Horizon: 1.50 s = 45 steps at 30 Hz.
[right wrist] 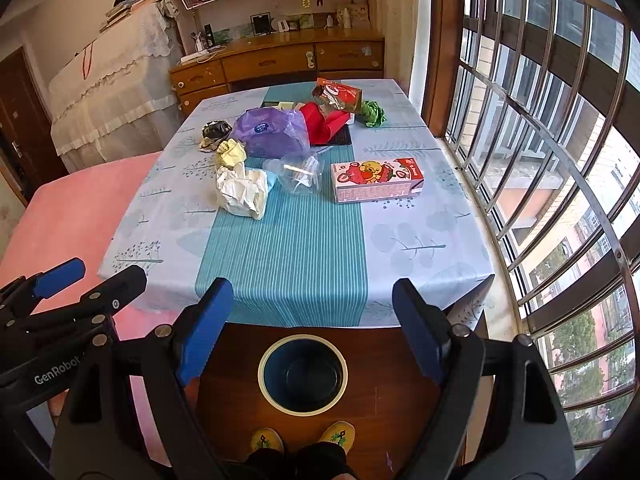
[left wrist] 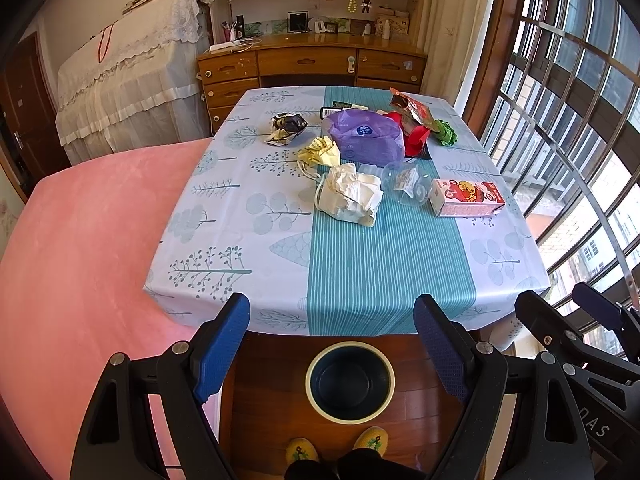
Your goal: Collect trash
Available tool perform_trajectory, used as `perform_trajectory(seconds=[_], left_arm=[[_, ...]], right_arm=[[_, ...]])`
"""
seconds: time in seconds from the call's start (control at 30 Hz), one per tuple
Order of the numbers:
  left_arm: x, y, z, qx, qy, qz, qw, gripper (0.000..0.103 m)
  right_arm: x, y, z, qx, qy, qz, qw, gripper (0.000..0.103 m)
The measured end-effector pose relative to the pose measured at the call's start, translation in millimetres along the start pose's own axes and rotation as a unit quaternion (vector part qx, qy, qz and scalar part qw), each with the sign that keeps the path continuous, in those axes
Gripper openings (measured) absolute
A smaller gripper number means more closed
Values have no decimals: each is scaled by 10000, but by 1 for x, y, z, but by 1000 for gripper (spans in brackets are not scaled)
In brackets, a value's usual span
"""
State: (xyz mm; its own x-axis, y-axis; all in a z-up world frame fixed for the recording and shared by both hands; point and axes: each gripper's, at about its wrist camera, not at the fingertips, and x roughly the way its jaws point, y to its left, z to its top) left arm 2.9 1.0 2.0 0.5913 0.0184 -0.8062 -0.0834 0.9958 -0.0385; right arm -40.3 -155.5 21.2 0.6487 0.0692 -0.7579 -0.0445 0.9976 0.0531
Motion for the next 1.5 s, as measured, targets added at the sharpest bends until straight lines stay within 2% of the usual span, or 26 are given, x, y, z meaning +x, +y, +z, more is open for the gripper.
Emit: perform_trajectory(seconds=[0.73,1.5], left_arm=[[5,5,0,-37,29,7,10000,86],[4,26,12,479,-53,-131,9988,85]], right_arm=[[6,11,1,-34,68,24,10000,80],[2,30,-6,439,92,-244,9987,80]])
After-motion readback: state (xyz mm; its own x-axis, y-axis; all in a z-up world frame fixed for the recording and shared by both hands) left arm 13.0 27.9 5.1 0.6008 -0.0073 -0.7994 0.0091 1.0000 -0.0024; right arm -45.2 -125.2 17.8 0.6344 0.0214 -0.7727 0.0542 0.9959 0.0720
